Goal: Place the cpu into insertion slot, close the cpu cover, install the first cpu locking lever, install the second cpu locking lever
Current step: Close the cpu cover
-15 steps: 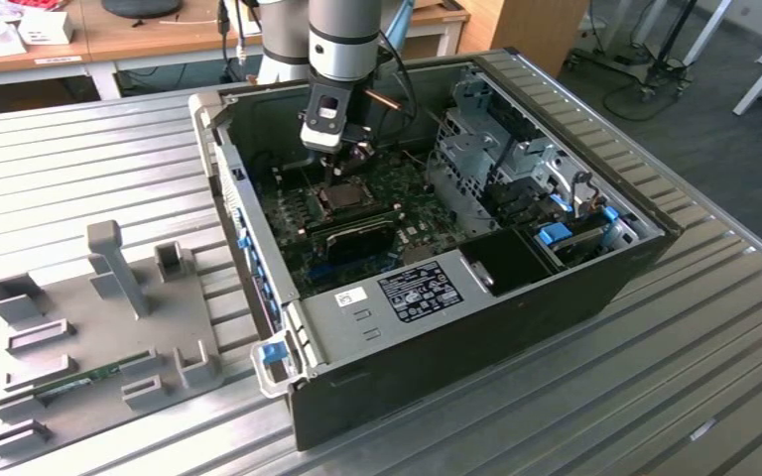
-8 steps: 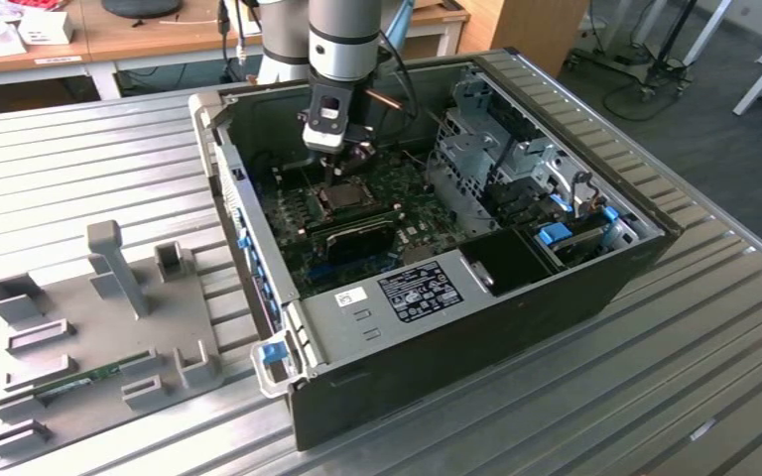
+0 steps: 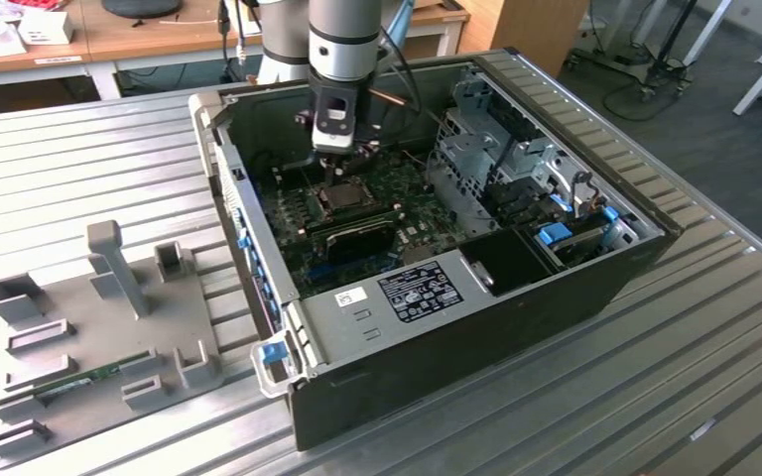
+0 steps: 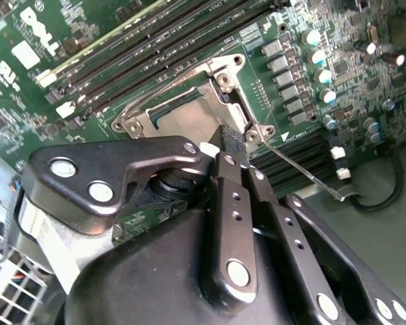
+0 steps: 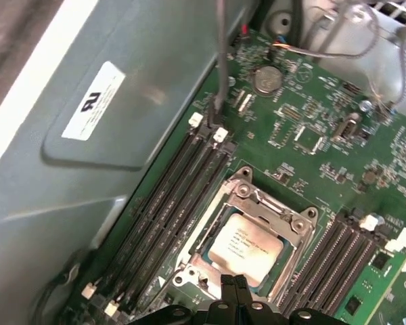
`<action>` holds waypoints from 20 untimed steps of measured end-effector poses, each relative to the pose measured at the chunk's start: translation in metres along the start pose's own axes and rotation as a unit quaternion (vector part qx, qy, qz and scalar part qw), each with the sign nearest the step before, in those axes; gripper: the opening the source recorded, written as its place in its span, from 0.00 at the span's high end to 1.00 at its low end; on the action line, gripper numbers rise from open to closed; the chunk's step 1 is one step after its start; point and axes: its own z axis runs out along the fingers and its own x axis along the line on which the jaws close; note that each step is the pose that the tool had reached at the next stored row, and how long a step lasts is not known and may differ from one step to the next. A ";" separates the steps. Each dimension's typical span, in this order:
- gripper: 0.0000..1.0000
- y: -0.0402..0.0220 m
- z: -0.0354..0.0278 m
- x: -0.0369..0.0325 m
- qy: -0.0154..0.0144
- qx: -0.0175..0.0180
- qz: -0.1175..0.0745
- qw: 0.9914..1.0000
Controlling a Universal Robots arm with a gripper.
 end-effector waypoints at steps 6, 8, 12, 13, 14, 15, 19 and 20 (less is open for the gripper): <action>0.89 0.0000 0.0000 0.0000 0.001 0.001 -0.053 0.999; 0.89 0.0000 0.0000 0.0000 0.001 0.002 -0.070 0.998; 0.89 0.0000 0.0000 0.0000 0.002 0.003 -0.106 0.994; 0.89 0.0000 0.0000 0.0000 0.002 0.003 -0.115 0.993; 0.89 0.0000 0.0000 0.0000 0.002 0.003 -0.124 0.992; 0.89 0.0000 0.0000 0.0000 0.002 0.003 -0.132 0.991; 0.89 0.0000 0.0000 0.0000 0.003 0.004 -0.166 0.986; 0.89 0.0000 0.0000 0.0000 0.003 0.004 -0.175 0.985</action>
